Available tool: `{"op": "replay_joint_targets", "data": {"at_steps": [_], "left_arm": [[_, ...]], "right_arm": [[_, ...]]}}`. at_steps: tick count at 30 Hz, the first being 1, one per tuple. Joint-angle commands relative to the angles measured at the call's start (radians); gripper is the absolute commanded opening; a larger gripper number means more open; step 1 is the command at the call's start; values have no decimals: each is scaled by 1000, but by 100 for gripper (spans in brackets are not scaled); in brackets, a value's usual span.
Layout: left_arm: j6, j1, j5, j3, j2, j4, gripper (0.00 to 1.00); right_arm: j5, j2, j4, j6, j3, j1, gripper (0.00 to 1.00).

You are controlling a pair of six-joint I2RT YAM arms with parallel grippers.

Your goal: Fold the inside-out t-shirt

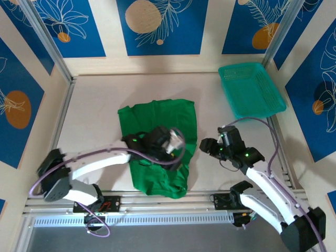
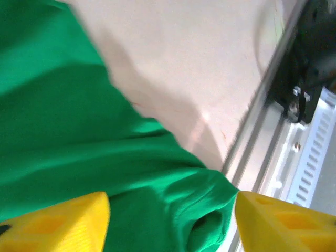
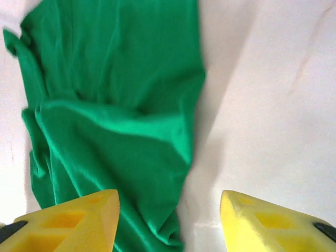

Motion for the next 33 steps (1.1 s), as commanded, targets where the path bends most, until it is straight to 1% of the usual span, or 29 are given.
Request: {"op": "replay_joint_targets", "data": {"at_steps": [1, 4, 7, 8, 11, 14, 15, 16, 17, 18, 20, 21, 22, 25, 28, 30, 31, 33], "left_arm": [[167, -68, 19, 57, 111, -51, 68], [185, -100, 20, 82, 192, -83, 71], [210, -134, 21, 87, 232, -99, 75], [213, -148, 5, 91, 241, -108, 76], [196, -170, -74, 78, 272, -85, 78], [166, -171, -208, 68, 336, -20, 76], [167, -171, -244, 66, 361, -2, 68], [157, -170, -273, 77, 381, 6, 50], [144, -170, -288, 89, 390, 17, 35], [130, -168, -289, 99, 390, 50, 25], [97, -167, -277, 105, 374, 141, 12], [72, -162, -272, 114, 365, 183, 3], [49, -154, -264, 133, 360, 202, 0], [-16, -104, -257, 181, 346, 236, 0], [-102, -6, -169, 196, 334, 300, 0], [-150, 57, -119, 203, 320, 336, 0], [-172, 84, -108, 203, 310, 360, 0], [-207, 126, -85, 196, 298, 416, 0]], "right_arm": [[-96, -26, -44, -31, 1, -98, 54], [-163, -32, -44, -47, 3, -172, 54], [-188, -34, -54, -61, -3, -206, 54], [-192, -35, -54, -62, -8, -213, 54], [-216, -37, -32, -65, -26, -228, 54], [-220, -38, -16, -60, -38, -233, 54], [-226, -38, -11, -55, -42, -234, 54], [-233, -38, -4, -55, -40, -237, 54], [-238, -38, -4, -61, -35, -240, 54], [-231, -38, -12, -77, -23, -245, 54], [-194, -38, -41, -109, 3, -248, 54], [-181, -37, -52, -121, 14, -249, 54], [-178, -33, -54, -126, 24, -249, 54], [-189, -12, -61, -110, 49, -250, 57], [-192, -15, -109, -74, 59, -251, 61], [-290, -35, -87, -63, 24, -245, 67], [-350, -42, -75, -78, 6, -235, 100], [-389, -52, -85, -93, -20, -192, 99]]}}
